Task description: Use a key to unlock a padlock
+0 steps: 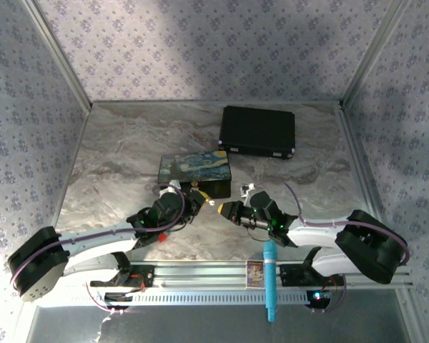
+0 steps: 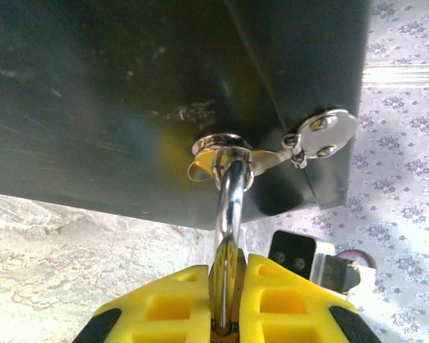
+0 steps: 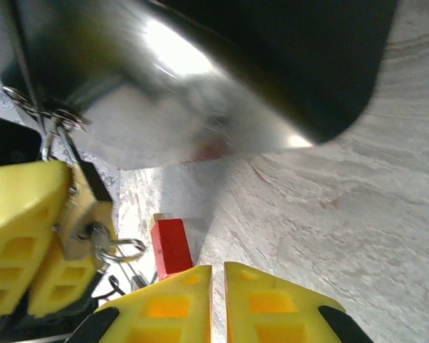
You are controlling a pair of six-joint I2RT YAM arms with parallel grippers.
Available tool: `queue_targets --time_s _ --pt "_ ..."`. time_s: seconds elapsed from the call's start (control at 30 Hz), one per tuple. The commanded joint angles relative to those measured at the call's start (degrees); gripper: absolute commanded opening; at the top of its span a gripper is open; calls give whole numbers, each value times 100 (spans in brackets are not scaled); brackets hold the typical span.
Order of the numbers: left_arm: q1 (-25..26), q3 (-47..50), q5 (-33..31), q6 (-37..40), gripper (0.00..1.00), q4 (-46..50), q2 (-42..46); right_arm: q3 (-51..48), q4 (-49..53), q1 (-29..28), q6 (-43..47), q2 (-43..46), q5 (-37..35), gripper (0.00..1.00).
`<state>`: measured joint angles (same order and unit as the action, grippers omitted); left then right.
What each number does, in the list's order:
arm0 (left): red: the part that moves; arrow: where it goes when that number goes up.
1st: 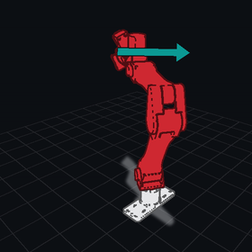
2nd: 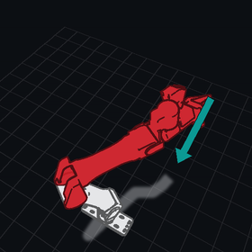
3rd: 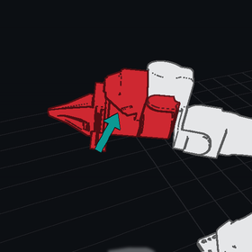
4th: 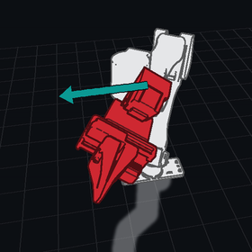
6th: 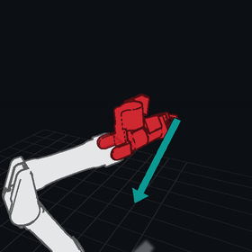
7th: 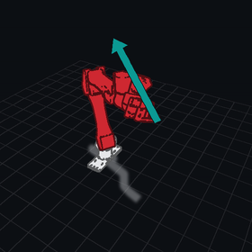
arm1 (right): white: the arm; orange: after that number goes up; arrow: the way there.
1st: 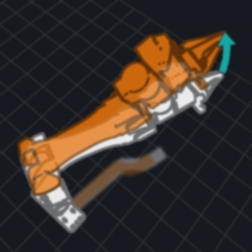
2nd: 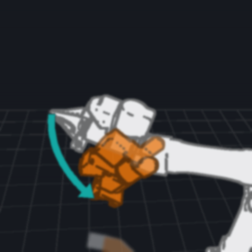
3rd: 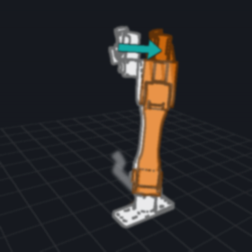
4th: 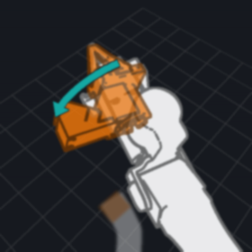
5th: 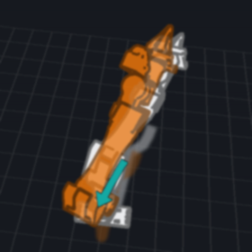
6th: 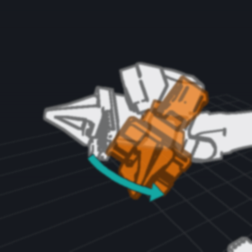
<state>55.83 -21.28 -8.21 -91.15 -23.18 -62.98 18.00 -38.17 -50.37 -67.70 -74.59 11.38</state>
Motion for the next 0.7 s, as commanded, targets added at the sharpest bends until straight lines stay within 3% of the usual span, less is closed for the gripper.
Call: queue_targets --time_s 0.0,0.3,0.43,0.53,0.67 --pt "128 -183 -10 99 0 -210 102 382 216 -4 298 32 -21 12" --pt "367 -75 -26 -45 0 -705 -193 837 432 -113 446 -324 20 12" --pt "349 -92 -204 46 0 -109 129 692 915 -102 733 -62 -172 13" --pt "325 -156 -312 175 0 406 421 772 2286 -185 1542 518 -578 23" --pt "214 -135 -232 206 0 627 601 1118 4030 -323 3052 1187 -909 45"
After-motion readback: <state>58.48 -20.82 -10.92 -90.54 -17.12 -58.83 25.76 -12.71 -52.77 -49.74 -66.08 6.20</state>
